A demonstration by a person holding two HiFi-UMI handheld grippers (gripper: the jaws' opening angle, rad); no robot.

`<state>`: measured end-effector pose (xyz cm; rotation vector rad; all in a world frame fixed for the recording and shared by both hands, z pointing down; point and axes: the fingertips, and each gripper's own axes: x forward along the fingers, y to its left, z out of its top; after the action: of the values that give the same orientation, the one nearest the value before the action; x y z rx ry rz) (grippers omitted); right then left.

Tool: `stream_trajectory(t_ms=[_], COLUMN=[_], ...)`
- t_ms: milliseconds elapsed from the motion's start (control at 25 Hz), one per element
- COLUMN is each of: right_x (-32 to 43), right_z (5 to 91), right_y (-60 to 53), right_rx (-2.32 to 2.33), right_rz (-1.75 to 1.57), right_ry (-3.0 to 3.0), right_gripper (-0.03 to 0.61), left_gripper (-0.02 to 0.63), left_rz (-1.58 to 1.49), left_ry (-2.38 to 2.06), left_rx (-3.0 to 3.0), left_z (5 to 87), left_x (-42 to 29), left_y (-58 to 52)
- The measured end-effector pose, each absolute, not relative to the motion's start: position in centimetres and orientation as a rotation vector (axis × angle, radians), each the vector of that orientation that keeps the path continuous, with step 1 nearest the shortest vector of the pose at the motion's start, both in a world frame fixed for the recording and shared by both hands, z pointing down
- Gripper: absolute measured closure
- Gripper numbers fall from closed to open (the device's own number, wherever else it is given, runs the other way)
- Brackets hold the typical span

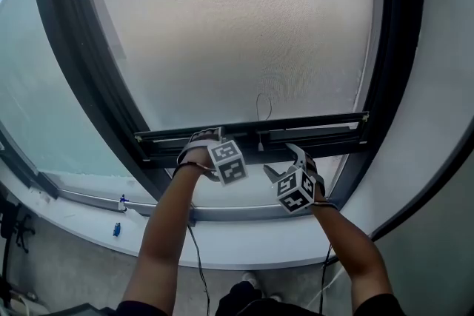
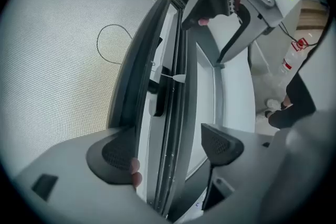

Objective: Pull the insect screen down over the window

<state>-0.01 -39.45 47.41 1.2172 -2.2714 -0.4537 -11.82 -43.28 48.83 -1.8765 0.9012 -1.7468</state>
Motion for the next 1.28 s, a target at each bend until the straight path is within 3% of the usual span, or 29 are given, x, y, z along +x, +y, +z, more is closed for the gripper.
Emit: stream_trajectory(t_ms=[160, 280, 480, 800, 1280], right_x=[-0.9, -1.5, -2.6, -3.0, -3.4], right_z=[47.5, 47.2, 48.8, 49.8, 50.4], right_y=[-41.1, -42.7, -44.1, -45.4, -45.6], right_rx=[1.279, 1.319, 1.315, 1.328, 1.296], right_rz=[-0.235, -0.159, -0.021, 0.150, 0.225], right_ry=[-2.392, -2.416, -2.420, -2.420, -2.418], right_gripper=[0.227, 0.308, 0.332, 0.460, 0.516], left_gripper=[0.221, 0.222, 0.221, 0.222, 0.222], left_rz=[-1.761, -1.773, -1.776, -1.770, -1.750], left_ry=[0.906, 0.889, 0.883, 0.873, 0.873], left_rx=[-1.882, -1.900, -1.904, -1.912, -1.933], left_z=[49.0, 48.8, 48.8, 48.8, 48.8], left_x=[-11.5, -11.4, -11.5, -11.7, -11.5], left_y=[-43.3, -43.3, -43.2, -43.1, -43.1])
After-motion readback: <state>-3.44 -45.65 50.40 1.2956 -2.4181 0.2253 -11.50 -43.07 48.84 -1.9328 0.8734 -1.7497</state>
